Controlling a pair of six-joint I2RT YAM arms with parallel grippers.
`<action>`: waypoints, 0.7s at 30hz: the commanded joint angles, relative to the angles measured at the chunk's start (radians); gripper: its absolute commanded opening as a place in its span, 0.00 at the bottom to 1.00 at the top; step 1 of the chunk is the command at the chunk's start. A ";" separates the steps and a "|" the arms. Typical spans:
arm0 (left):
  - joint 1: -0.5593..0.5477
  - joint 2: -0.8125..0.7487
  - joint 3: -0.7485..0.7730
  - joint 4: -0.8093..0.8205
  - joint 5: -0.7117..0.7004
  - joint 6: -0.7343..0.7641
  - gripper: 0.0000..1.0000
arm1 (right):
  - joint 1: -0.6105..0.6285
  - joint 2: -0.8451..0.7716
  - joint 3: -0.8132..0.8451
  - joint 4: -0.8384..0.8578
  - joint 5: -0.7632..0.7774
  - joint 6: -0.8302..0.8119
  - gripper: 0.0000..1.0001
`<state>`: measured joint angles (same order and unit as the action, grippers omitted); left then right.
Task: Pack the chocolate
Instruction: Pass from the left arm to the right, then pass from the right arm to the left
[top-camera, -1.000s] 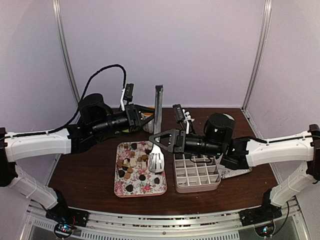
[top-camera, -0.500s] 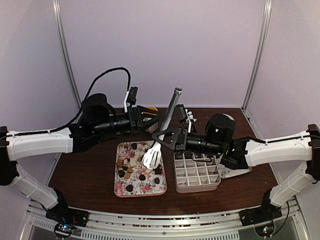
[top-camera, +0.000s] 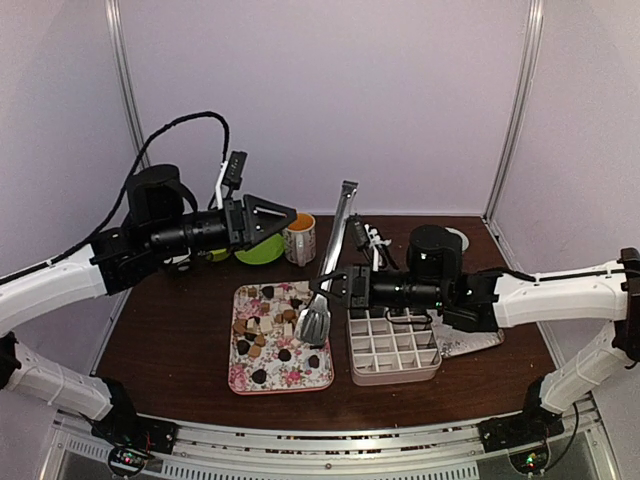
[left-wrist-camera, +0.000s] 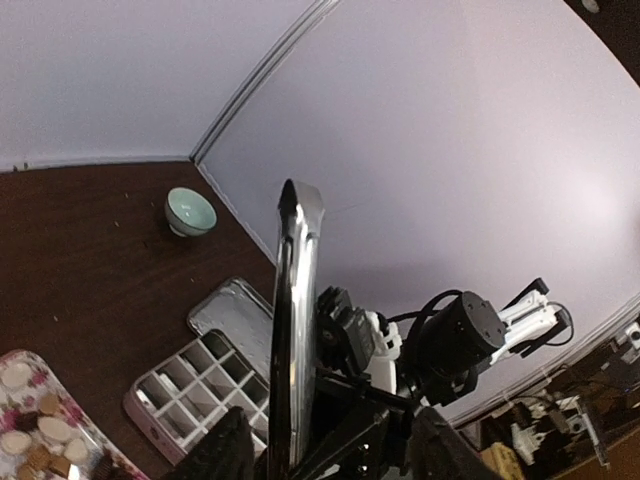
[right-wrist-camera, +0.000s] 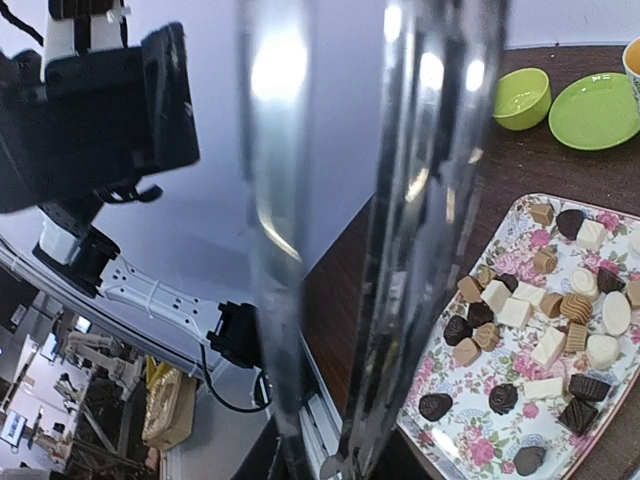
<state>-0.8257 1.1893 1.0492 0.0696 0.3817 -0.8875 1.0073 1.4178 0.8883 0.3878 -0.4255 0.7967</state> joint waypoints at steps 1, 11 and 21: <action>0.023 -0.046 0.146 -0.239 0.006 0.246 0.67 | -0.005 -0.051 0.102 -0.310 -0.034 -0.290 0.23; 0.033 -0.034 0.281 -0.512 0.149 0.612 0.87 | -0.004 -0.065 0.309 -0.964 0.068 -0.821 0.23; 0.031 0.041 0.367 -0.759 0.201 0.959 0.89 | 0.004 -0.008 0.439 -1.156 0.154 -0.940 0.21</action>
<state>-0.7990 1.2282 1.3827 -0.5827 0.5720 -0.1257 1.0077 1.3796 1.2610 -0.6540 -0.3344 -0.0608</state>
